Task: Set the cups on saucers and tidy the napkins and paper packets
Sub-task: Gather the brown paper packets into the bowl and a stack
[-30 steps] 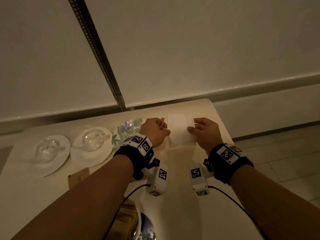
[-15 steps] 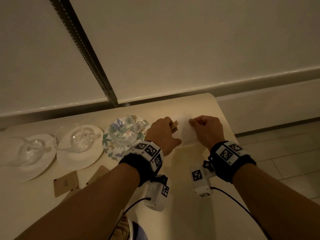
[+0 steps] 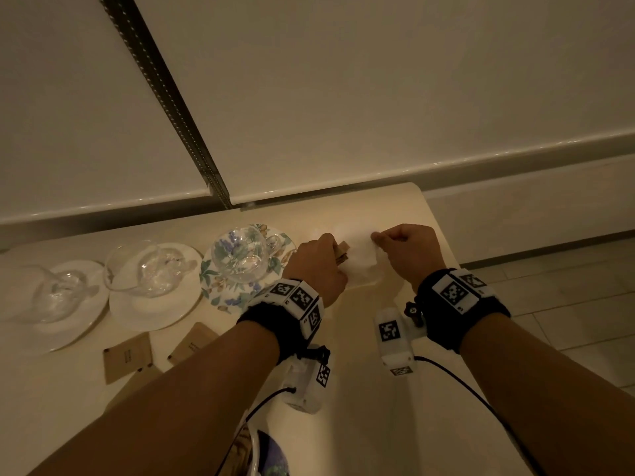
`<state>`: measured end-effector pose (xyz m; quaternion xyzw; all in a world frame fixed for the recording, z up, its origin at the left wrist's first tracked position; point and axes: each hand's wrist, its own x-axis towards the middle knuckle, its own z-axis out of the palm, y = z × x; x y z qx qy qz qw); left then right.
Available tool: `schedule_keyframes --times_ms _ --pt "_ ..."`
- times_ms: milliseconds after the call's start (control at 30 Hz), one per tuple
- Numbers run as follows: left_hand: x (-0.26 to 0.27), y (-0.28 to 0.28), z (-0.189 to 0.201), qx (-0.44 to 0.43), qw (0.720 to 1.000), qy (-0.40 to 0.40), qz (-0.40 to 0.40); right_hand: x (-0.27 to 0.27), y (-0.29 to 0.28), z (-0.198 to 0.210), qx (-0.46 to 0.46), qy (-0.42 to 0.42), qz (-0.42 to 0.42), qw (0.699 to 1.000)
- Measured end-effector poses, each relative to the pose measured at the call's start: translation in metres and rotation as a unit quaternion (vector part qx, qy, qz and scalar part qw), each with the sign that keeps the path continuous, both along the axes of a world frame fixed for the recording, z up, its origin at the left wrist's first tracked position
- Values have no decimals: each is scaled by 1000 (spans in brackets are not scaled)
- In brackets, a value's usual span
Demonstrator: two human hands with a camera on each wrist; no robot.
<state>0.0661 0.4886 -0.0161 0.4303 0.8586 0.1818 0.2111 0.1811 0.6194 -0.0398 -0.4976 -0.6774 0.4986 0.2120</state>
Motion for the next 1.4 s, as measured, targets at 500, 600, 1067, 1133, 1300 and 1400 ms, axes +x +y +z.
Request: schedule_keyframes --times_ms 500,600,1067,1133,1300,1400 --pt "1 -7 0 5 999 -40 18 19 -19 3 -7 -71 68 995" --pt "0 -9 2 -5 999 -49 15 25 -19 4 18 -101 61 993" --pt "0 -5 3 29 996 -16 79 5 -23 5 80 -108 141 981" --pt "0 -4 6 28 996 -20 88 -1 -24 7 63 -93 164 980" --pt "-1 -3 11 28 995 -18 91 -10 -27 10 1 -66 165 984" --pt "0 -1 13 15 996 -25 88 -13 -29 7 -19 -51 157 986"
